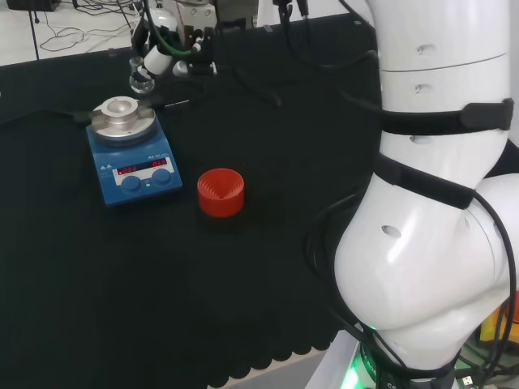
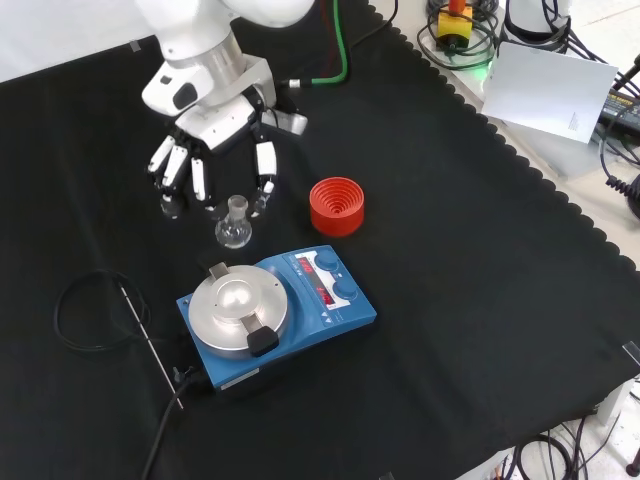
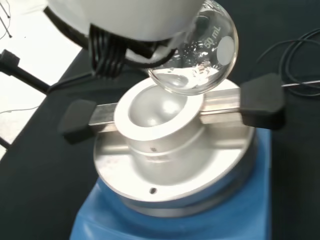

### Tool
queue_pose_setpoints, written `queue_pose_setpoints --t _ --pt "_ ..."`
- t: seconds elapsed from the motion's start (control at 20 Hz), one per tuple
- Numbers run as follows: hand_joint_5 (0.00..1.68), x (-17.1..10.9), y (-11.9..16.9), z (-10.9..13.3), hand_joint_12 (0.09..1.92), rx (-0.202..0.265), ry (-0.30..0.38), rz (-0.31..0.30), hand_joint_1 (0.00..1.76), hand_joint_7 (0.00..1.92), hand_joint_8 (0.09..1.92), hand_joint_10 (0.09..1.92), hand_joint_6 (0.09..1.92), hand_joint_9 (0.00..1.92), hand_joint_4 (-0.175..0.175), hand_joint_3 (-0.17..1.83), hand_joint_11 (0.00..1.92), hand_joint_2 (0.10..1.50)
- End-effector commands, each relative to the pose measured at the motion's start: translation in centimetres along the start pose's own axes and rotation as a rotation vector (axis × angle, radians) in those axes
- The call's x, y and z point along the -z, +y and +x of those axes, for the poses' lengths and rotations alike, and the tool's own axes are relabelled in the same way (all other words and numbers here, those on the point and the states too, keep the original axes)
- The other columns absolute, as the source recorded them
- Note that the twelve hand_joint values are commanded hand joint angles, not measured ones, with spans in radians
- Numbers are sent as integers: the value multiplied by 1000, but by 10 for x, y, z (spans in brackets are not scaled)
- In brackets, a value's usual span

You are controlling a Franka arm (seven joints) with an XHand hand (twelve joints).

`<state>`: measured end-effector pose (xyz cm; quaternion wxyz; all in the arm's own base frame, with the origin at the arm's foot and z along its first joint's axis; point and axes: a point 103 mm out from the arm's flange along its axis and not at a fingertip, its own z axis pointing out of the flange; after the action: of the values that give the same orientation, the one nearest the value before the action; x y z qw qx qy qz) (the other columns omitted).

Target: Place the round-bottom flask on the heater.

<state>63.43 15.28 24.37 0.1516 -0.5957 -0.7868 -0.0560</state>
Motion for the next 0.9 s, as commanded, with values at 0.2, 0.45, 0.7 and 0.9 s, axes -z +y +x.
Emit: queue_pose_setpoints --t 0.2,0.45,0.7,0.9 --pt "1237 -22 20 29 1361 35 15 45 1128 446 674 580 822 692 166 836 329 582" --pt "1238 -32 30 33 1359 40 15 61 1128 445 674 580 822 691 164 837 331 582" --pt "1238 -39 40 33 1358 46 12 77 1128 445 675 580 822 691 163 838 335 581" --pt "1238 -42 48 30 1357 46 11 85 1129 444 675 581 822 690 162 838 338 581"
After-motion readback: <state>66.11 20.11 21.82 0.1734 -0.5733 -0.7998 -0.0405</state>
